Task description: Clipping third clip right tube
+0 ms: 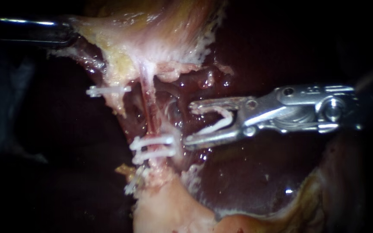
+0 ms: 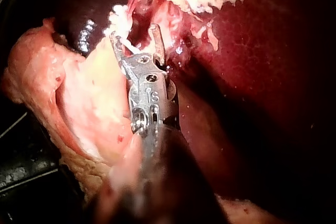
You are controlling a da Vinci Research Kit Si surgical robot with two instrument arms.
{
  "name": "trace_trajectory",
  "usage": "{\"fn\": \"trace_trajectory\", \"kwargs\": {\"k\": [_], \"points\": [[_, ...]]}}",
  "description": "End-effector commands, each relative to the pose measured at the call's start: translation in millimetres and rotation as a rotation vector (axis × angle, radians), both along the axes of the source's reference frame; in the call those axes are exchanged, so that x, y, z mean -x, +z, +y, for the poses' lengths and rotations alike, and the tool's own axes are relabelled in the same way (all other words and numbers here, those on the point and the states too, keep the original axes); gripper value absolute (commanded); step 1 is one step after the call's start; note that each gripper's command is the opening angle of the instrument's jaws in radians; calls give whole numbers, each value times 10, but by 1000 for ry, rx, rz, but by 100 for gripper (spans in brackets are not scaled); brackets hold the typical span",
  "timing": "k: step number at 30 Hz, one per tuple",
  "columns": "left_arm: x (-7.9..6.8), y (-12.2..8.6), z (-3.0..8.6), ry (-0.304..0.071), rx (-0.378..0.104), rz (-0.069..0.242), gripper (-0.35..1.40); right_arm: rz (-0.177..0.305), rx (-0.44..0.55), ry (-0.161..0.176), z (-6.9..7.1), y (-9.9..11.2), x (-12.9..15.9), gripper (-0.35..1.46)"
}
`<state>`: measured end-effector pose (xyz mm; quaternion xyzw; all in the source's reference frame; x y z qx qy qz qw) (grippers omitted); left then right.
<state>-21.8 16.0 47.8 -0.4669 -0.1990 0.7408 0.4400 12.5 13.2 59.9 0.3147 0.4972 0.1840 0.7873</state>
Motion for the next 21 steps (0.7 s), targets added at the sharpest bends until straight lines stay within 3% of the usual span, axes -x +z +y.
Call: {"fn": "trace_trajectory", "kwargs": {"k": [1,7,12,21], "points": [[1,1,0,-1,1,1,-35,4,-4,2,0,4,-5,49],[1,1,-1,-1,1,1,-35,58,-55,29,7,20,-43,49],[1,2,-1,-1,1,2,-35,144,-129,41,11,22,-70,49],[3,2,-1,-2,2,2,-35,265,-217,43,13,18,-87,47]]}}
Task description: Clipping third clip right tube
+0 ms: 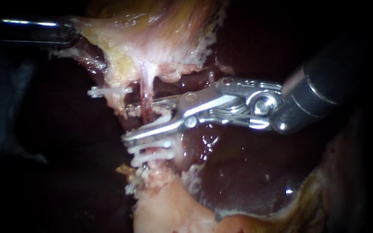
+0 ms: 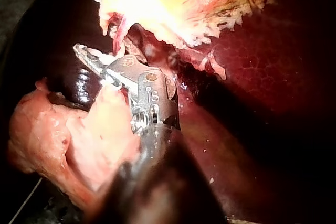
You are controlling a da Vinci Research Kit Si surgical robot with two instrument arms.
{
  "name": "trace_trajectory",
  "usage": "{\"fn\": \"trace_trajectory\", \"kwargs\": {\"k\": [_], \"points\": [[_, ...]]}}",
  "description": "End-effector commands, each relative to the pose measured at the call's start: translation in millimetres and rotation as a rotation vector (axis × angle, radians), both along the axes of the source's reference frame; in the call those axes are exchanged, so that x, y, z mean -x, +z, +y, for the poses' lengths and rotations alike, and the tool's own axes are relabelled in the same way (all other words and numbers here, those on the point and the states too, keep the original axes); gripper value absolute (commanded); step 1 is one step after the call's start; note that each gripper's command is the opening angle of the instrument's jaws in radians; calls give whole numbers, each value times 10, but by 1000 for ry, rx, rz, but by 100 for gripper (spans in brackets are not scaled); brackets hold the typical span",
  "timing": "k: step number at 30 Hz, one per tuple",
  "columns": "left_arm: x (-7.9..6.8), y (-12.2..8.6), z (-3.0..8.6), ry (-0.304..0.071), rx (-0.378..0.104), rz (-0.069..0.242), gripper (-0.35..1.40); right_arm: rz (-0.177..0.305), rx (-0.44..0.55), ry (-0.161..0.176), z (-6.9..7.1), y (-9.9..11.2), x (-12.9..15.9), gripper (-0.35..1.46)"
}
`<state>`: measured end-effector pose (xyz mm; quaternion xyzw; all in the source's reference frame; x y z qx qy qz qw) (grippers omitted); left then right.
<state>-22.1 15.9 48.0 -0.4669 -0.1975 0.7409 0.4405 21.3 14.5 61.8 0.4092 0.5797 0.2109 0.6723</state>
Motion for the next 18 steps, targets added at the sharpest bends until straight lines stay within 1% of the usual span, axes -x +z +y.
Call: {"fn": "trace_trajectory", "kwargs": {"k": [1,2,7,9,12,15,18], "points": [[0,0,0,0,0,0,-35,13,-7,2,1,-2,0,47],[0,0,0,0,0,0,-35,24,-9,3,1,-3,-1,47],[0,1,0,0,0,1,-35,67,-38,32,9,-20,0,47],[0,1,0,0,0,1,-35,85,-52,37,11,-27,1,47],[0,1,0,0,0,1,-35,125,-71,41,14,-40,2,47],[0,1,0,0,0,0,-35,158,-82,35,16,-53,1,47],[0,1,0,0,0,0,-35,179,-94,18,13,-64,0,45]]}}
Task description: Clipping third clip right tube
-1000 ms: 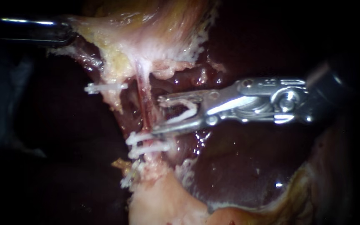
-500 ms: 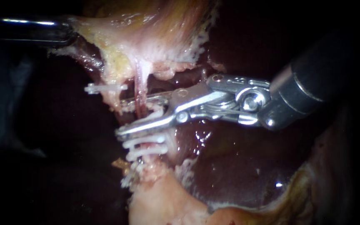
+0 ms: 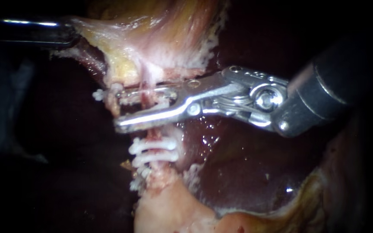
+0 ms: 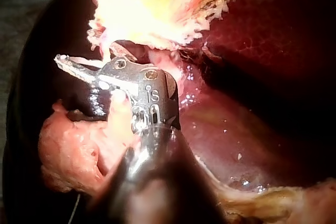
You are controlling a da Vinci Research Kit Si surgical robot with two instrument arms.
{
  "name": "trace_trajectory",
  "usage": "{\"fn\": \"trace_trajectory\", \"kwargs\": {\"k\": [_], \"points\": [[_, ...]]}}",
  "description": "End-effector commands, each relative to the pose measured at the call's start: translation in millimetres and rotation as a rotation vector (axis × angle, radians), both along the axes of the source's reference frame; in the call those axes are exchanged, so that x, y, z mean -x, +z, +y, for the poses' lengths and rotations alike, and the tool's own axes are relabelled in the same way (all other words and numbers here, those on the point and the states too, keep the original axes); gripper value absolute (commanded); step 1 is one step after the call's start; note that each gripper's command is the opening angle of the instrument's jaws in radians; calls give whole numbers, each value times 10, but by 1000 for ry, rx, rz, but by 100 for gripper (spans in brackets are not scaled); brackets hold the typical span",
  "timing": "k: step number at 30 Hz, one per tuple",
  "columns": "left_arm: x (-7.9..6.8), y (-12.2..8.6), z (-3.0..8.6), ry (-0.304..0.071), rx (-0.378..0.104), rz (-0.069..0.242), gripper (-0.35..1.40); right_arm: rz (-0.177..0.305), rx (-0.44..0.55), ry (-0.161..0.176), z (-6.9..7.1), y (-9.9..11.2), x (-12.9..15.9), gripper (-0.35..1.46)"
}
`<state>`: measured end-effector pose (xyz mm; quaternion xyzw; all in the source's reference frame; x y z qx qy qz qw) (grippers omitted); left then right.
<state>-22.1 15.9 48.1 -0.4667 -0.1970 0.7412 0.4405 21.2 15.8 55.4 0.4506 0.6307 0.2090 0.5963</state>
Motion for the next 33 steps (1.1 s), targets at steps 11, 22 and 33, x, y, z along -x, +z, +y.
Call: {"fn": "trace_trajectory", "kwargs": {"k": [11,22,33], "points": [[0,1,0,-2,1,2,-35,17,-11,-20,-4,-20,-1,39],[1,2,-1,-3,2,2,-35,-9,-68,-6,5,-6,9,9],[1,2,-1,-3,2,2,-35,-32,-152,-13,5,-2,14,-35]]}}
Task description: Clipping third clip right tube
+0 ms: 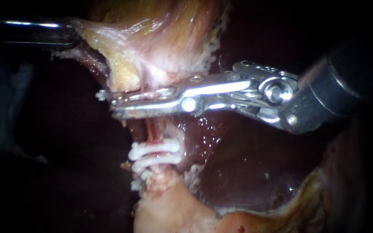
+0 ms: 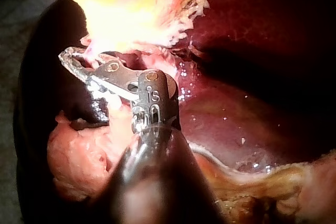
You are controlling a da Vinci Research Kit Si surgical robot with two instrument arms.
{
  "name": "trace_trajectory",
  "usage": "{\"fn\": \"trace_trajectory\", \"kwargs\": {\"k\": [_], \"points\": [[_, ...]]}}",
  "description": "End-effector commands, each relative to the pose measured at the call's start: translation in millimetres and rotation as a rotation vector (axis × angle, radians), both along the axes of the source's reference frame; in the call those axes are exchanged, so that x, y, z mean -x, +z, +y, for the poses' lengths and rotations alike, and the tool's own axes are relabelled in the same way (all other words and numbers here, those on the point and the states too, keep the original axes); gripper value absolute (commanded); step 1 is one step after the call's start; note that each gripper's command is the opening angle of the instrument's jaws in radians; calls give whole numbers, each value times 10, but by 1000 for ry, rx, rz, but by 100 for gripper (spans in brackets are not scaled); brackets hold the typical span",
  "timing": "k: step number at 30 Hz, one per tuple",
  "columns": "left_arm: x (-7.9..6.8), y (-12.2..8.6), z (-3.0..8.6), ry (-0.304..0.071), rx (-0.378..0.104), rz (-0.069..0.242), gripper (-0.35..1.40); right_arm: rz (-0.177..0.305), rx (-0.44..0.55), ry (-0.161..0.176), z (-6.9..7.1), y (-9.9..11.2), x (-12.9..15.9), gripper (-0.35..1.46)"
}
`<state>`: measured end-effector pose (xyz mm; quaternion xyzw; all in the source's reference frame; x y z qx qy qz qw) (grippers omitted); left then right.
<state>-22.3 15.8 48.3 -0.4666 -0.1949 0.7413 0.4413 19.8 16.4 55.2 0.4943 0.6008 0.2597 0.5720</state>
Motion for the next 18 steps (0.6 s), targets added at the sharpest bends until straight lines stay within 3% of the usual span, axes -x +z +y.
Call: {"fn": "trace_trajectory", "kwargs": {"k": [1,18], "points": [[0,0,0,0,0,0,-35,-1,-1,1,-1,1,0,-35],[0,0,0,0,0,0,-35,-17,7,-8,0,11,2,-35]]}}
